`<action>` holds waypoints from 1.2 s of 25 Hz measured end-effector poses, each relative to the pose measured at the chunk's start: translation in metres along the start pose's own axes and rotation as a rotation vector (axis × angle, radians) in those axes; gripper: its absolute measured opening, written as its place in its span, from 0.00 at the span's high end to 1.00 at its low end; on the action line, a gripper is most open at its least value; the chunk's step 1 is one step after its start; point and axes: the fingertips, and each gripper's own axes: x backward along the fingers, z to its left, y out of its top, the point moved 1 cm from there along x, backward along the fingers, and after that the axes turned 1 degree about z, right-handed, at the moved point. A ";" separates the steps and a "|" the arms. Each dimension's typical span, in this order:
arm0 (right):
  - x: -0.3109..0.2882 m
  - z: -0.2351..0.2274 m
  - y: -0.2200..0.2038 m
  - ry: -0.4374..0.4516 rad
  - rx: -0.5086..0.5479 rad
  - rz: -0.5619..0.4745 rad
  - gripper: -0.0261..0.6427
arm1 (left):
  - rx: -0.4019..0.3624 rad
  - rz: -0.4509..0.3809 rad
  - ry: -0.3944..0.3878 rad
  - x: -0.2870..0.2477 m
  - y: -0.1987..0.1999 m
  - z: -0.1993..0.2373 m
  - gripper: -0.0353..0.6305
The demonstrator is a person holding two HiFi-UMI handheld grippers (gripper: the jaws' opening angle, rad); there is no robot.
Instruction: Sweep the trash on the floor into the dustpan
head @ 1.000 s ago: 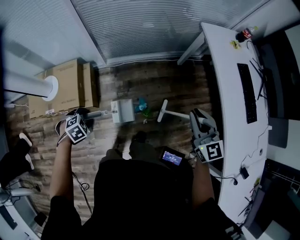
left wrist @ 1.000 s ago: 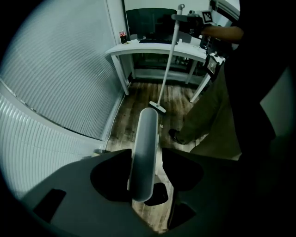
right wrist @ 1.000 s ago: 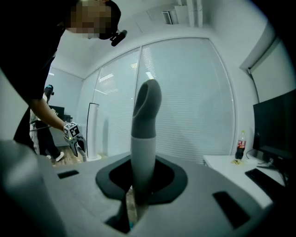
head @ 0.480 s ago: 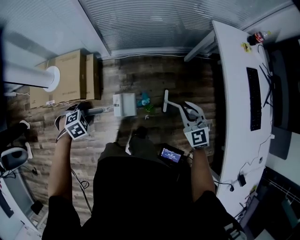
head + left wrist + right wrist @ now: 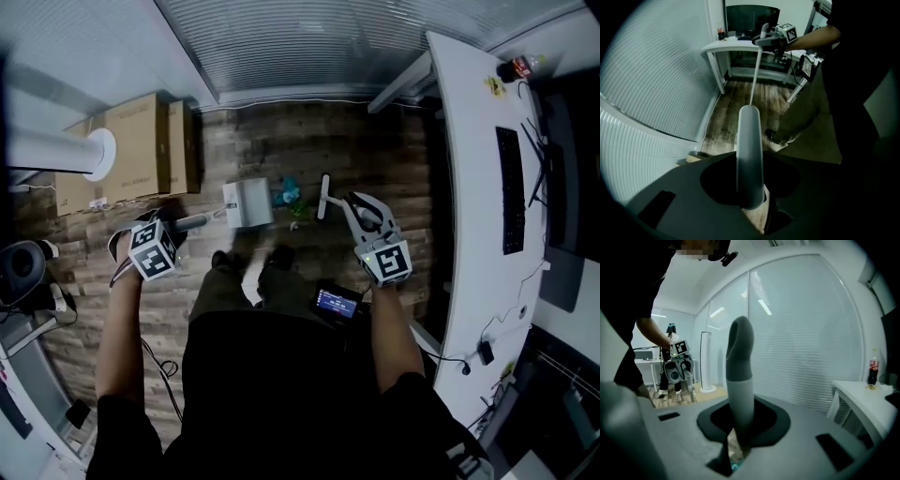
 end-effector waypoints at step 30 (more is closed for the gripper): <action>-0.134 0.091 0.037 -0.086 -0.196 -0.073 0.82 | -0.001 -0.248 -0.113 0.000 -0.005 -0.012 0.82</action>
